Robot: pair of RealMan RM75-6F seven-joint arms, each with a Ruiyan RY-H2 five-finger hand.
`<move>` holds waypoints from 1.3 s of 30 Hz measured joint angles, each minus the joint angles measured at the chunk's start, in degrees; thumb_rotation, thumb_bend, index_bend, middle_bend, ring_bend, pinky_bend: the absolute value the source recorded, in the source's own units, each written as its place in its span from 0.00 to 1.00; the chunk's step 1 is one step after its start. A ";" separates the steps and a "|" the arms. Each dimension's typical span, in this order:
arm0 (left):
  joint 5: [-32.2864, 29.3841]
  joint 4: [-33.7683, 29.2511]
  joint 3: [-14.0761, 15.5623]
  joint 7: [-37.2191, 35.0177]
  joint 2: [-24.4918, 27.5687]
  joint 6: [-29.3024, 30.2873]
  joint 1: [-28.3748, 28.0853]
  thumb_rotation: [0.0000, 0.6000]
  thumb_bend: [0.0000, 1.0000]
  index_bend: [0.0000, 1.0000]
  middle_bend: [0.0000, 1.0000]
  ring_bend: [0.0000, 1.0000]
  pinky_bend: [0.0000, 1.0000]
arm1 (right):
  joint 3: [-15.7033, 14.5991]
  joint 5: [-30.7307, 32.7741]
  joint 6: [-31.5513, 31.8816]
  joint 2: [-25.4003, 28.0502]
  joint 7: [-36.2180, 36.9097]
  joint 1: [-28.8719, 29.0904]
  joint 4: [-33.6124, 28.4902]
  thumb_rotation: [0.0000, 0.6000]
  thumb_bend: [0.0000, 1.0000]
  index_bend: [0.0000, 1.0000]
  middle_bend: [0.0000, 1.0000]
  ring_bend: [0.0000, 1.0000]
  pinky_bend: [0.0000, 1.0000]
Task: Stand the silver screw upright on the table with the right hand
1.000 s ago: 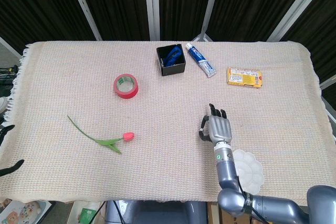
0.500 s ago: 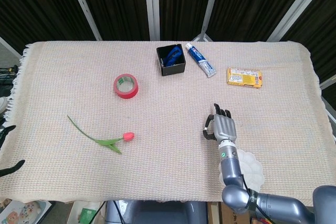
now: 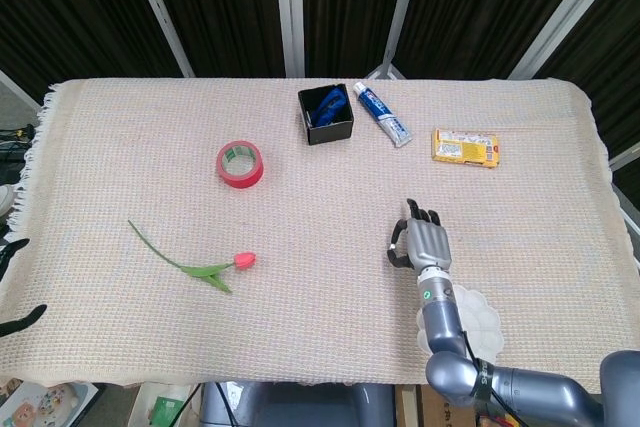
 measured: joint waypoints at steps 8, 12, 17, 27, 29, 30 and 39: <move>-0.03 -0.01 -0.01 0.10 -0.03 0.05 0.03 1.00 0.25 0.17 0.00 0.00 0.00 | -0.69 1.55 -0.94 1.47 -0.81 0.74 -0.97 1.00 0.35 0.49 0.05 0.11 0.07; -0.10 -0.04 -0.03 0.15 -0.04 -0.03 -0.01 1.00 0.25 0.17 0.00 0.00 0.00 | -0.97 1.69 -1.01 1.83 -0.49 0.88 -1.10 1.00 0.35 0.45 0.05 0.09 0.07; -0.07 -0.01 -0.02 0.24 -0.10 -0.08 -0.04 1.00 0.25 0.17 0.00 0.00 0.00 | -1.60 2.01 -1.40 2.91 -0.95 1.11 -2.25 1.00 0.35 0.34 0.03 0.04 0.04; -0.42 0.10 -0.24 -0.07 -0.06 -0.04 -0.05 1.00 0.25 0.17 0.00 0.00 0.00 | -4.15 0.32 3.26 10.00 -4.00 -0.07 -8.77 1.00 0.35 0.10 0.00 0.01 0.03; -0.31 0.03 -0.15 0.02 -0.09 -0.13 -0.07 1.00 0.25 0.17 0.00 0.00 0.00 | -5.22 -2.18 6.56 12.65 -3.59 -1.79 -11.76 1.00 0.35 0.07 0.00 0.01 0.03; -0.22 -0.02 -0.11 0.07 -0.10 -0.13 -0.07 1.00 0.25 0.17 0.00 0.00 0.00 | -5.73 -3.64 7.91 13.98 -3.04 -2.71 -12.97 1.00 0.35 0.07 0.00 0.01 0.03; 0.24 -0.48 0.14 0.95 -0.37 0.14 0.05 1.00 0.25 0.17 0.00 0.00 0.00 | -16.30 -28.80 10.97 24.63 10.70 -13.02 -17.24 1.00 0.31 0.03 0.00 0.01 0.03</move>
